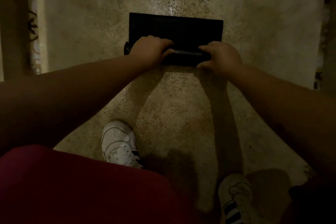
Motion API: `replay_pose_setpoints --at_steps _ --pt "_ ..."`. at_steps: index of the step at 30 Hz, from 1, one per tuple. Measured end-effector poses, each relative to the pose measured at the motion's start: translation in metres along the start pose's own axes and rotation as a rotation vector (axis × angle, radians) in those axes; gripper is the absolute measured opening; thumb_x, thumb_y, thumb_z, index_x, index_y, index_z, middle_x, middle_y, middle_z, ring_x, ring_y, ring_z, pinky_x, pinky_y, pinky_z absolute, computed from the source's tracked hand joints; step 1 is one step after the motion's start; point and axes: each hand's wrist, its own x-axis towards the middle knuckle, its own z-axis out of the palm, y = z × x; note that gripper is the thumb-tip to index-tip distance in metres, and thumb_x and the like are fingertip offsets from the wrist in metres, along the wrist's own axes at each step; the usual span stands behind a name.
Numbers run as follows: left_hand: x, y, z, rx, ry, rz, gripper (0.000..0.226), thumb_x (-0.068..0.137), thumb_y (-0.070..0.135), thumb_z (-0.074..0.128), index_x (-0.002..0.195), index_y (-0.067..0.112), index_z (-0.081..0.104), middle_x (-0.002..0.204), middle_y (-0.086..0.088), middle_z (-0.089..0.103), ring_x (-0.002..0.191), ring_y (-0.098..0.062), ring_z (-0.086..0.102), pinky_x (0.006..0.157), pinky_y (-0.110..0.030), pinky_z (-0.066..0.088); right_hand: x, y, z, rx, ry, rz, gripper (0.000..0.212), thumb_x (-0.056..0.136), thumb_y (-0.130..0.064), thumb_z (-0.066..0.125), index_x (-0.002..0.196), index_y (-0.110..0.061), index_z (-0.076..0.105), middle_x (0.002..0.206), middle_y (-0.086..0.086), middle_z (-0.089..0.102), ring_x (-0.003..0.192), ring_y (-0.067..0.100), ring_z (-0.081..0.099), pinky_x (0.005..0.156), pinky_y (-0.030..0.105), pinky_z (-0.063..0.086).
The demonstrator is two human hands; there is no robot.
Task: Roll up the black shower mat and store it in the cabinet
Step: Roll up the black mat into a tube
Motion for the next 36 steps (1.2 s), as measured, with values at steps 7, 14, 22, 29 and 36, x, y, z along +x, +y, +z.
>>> replay_pose_setpoints --at_steps 7,14,22,29,36 --pt "-0.045 0.002 0.025 0.363 0.015 0.066 0.076 0.084 0.066 0.036 0.134 0.01 0.041 0.13 -0.016 0.05 0.115 -0.036 0.046 0.097 -0.055 0.034 0.006 -0.011 0.003 0.173 -0.407 0.102 0.075 0.069 -0.05 0.078 0.133 -0.018 0.055 0.132 0.007 0.058 0.121 0.023 0.051 0.089 0.023 0.037" --pt "-0.05 0.0 0.032 0.473 -0.059 0.115 0.074 0.085 0.062 0.042 0.138 0.011 0.031 0.132 -0.018 0.046 0.116 -0.038 0.044 0.098 -0.061 0.033 0.005 -0.013 0.004 0.235 -0.504 0.148 0.077 0.07 -0.05 0.077 0.135 -0.016 0.053 0.137 0.01 0.054 0.125 0.025 0.047 0.089 0.022 0.033" --pt "-0.024 -0.006 0.012 0.387 -0.157 0.146 0.066 0.087 0.063 0.037 0.131 0.014 0.038 0.121 -0.016 0.05 0.109 -0.036 0.045 0.089 -0.055 0.039 -0.057 -0.032 0.044 -0.06 0.15 0.013 0.085 0.07 -0.06 0.07 0.137 -0.014 0.046 0.129 0.01 0.05 0.118 0.028 0.044 0.098 0.042 0.038" --pt "-0.021 -0.005 0.007 0.339 -0.198 0.122 0.073 0.087 0.067 0.029 0.135 0.013 0.039 0.126 -0.014 0.053 0.114 -0.035 0.047 0.091 -0.051 0.038 -0.037 -0.015 0.029 0.029 0.04 -0.016 0.074 0.071 -0.046 0.077 0.135 -0.016 0.052 0.12 0.009 0.059 0.108 0.029 0.055 0.085 0.038 0.045" --pt "-0.051 0.013 0.025 0.374 -0.031 0.137 0.077 0.086 0.064 0.036 0.142 0.01 0.034 0.141 -0.014 0.044 0.128 -0.035 0.039 0.104 -0.058 0.028 -0.026 -0.017 0.021 0.232 -0.289 0.111 0.073 0.065 -0.047 0.082 0.129 -0.022 0.059 0.115 0.004 0.068 0.099 0.017 0.061 0.082 0.026 0.047"
